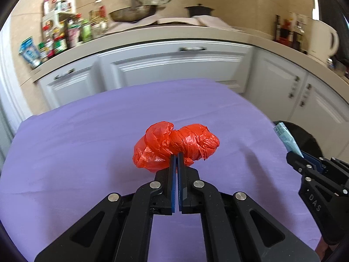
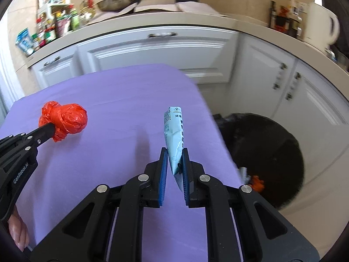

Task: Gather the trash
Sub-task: 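Carry the red bags and blue tube over the bin and open both grippers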

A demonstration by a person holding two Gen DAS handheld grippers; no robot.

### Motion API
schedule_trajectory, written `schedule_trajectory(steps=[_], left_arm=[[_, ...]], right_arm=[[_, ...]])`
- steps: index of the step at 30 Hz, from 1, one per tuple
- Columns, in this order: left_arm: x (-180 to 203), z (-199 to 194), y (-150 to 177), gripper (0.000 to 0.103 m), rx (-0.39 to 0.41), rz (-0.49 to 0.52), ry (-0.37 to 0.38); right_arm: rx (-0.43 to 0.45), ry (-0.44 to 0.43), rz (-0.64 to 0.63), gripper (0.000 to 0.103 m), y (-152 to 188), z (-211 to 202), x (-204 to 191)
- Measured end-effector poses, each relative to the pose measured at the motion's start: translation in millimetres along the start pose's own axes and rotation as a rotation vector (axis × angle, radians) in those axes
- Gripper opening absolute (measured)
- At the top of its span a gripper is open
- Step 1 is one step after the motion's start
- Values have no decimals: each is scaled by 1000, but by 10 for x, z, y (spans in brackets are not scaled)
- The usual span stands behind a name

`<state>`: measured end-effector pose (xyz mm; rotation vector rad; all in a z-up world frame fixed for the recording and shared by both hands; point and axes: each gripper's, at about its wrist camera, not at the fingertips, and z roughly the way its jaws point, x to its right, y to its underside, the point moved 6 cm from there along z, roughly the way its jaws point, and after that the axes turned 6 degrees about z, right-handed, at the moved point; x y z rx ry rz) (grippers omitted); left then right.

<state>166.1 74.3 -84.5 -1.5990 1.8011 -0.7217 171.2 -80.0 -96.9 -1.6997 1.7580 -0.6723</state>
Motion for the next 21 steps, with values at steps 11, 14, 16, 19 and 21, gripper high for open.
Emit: schedule_trajectory(steps=[11, 14, 16, 19, 21], left_arm=[[903, 18, -260, 2, 44, 90, 139], [1133, 74, -320, 2, 43, 105, 169], [1287, 104, -359, 2, 46, 117, 183], [1492, 165, -412, 2, 48, 137, 199], [1622, 202, -444, 2, 51, 151, 207]], right_arm=[[51, 141, 129, 13, -66, -152, 974], [64, 168, 149, 13, -107, -155, 1187], [70, 179, 161, 13, -122, -146, 1299], [75, 192, 181, 13, -145, -102, 1459], [79, 197, 190, 13, -161, -70, 1543]])
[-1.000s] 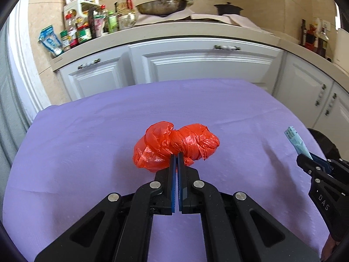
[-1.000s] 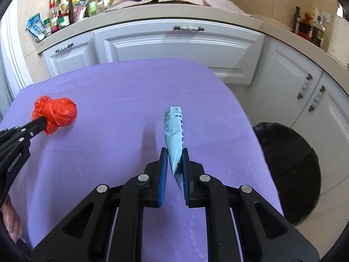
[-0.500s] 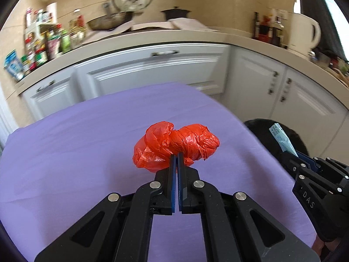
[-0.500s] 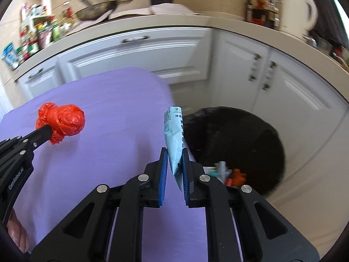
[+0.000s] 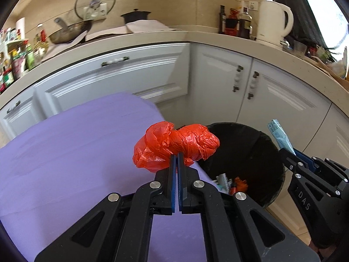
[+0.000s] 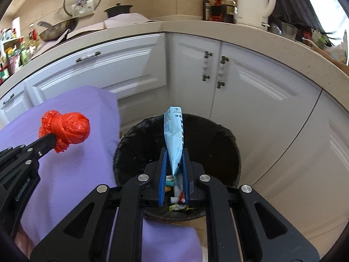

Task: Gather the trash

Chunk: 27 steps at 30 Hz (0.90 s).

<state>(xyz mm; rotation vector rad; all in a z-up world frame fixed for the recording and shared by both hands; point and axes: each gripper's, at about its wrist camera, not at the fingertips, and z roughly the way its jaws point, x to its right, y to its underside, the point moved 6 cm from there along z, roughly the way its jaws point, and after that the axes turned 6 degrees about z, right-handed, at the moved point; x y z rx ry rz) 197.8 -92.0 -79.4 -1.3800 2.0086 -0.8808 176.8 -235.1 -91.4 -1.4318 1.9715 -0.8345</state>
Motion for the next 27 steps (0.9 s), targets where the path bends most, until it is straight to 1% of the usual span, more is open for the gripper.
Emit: schedule_trajectory(steps=[6, 13, 15, 16, 17, 19, 20, 21, 23, 25, 27], left_arm=[[238, 204, -120, 2, -4, 30, 13], [361, 416, -215, 2, -14, 43, 5], [382, 474, -229, 2, -22, 44, 5], [397, 500, -231, 2, -27, 47, 8], [407, 518, -228, 3, -28, 49, 8], [426, 555, -222, 7, -34, 53, 8], [429, 575, -219, 12, -39, 52, 8], [429, 595, -211, 21, -45, 48, 7], [426, 613, -208, 30, -47, 46, 7], [426, 611, -199, 32, -46, 48, 5], [422, 607, -195, 39, -46, 48, 4]], right_arm=[[5, 14, 28, 13, -75, 146, 165], [6, 36, 43, 14, -142, 303, 306], [3, 41, 42, 16, -149, 353, 329], [2, 45, 44, 21, -148, 373, 343], [4, 53, 46, 28, -146, 389, 360], [3, 58, 49, 34, -147, 409, 380], [2, 60, 53, 34, -143, 416, 391], [1, 62, 55, 35, -138, 420, 397], [1, 65, 56, 37, -133, 416, 407], [4, 70, 56, 40, -128, 401, 412], [7, 74, 57, 41, -130, 384, 417]])
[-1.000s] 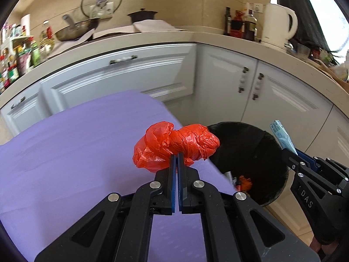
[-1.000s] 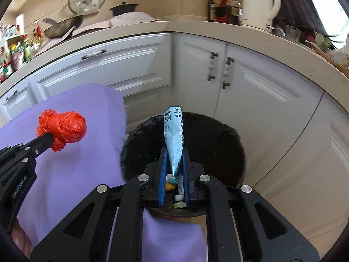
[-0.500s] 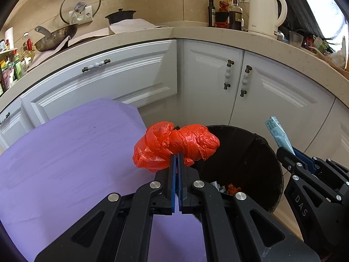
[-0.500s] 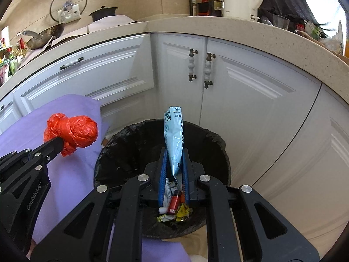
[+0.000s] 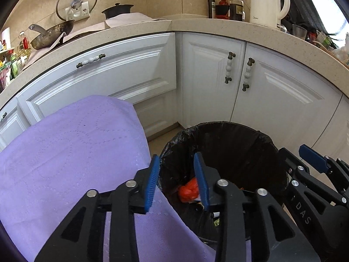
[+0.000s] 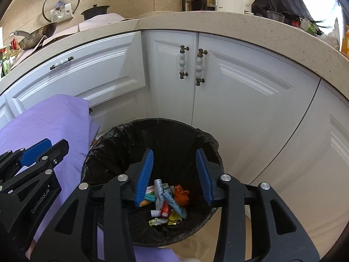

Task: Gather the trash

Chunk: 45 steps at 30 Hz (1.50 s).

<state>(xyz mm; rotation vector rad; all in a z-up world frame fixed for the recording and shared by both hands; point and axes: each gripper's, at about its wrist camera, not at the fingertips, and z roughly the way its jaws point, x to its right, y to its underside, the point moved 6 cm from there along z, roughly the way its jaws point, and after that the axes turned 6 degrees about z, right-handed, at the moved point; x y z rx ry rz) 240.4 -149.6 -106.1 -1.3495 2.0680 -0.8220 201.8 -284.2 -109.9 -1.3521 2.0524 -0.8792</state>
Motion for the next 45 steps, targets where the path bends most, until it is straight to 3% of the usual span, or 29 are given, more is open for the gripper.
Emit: schedule_trajectory(steps=[7, 9, 12, 19, 26, 31, 45], left_arm=[[-30, -71, 7, 48, 10, -11, -1], [-40, -115, 7, 56, 19, -13, -1], [-61, -190, 8, 62, 35, -16, -6], [-124, -434, 83, 73, 66, -18, -15], [-230, -771, 242, 81, 91, -15, -29], [-282, -1018, 308, 84, 121, 5, -51], [-470, -1549, 500, 85, 166, -29, -57]], right_arm=[[8, 6, 7, 48, -2, -72, 13], [10, 7, 7, 49, 10, -113, 10], [16, 6, 15, 58, 31, -184, 4], [16, 2, 27, 66, 124, -383, -6], [32, 4, 20, 68, 236, -698, -33], [61, 3, 18, 75, 279, -946, -62], [143, -11, -15, 81, 375, -1624, -174]])
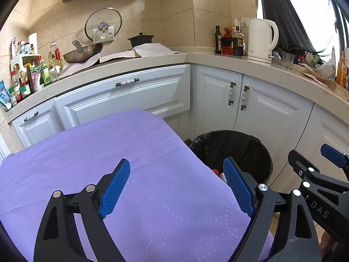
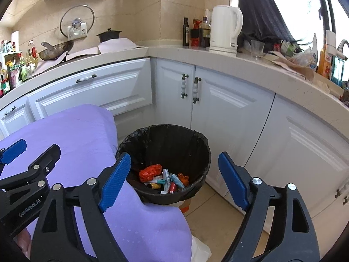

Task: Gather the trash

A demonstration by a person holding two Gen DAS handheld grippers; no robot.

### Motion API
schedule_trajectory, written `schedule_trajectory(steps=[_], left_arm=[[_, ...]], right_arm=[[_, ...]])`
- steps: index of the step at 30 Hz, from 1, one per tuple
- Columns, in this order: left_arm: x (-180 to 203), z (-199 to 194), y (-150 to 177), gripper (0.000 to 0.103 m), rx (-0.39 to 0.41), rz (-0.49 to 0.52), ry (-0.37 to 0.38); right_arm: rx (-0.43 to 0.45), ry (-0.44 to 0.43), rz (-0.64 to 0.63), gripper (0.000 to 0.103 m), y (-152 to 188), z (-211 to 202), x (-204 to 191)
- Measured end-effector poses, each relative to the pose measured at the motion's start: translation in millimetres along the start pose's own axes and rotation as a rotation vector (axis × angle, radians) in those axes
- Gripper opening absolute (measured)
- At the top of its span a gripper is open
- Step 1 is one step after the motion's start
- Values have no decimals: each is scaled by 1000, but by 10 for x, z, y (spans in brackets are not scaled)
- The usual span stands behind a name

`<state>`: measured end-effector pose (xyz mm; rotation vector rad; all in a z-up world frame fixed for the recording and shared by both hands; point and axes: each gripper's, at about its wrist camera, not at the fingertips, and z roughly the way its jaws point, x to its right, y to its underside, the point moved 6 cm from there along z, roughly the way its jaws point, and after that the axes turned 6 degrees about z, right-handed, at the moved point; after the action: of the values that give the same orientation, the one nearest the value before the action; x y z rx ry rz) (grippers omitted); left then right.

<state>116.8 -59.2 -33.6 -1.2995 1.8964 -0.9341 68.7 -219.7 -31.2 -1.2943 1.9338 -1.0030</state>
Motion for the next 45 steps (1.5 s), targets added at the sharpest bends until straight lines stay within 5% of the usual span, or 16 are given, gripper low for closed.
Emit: schedule_trajectory(steps=[11, 45], left_arm=[[-92, -270, -11, 85, 44, -26, 5], [-180, -294, 10, 85, 39, -50, 8]], right_arm=[[38, -1, -7, 81, -8, -240, -42], [36, 4, -7, 81, 4, -260, 7]])
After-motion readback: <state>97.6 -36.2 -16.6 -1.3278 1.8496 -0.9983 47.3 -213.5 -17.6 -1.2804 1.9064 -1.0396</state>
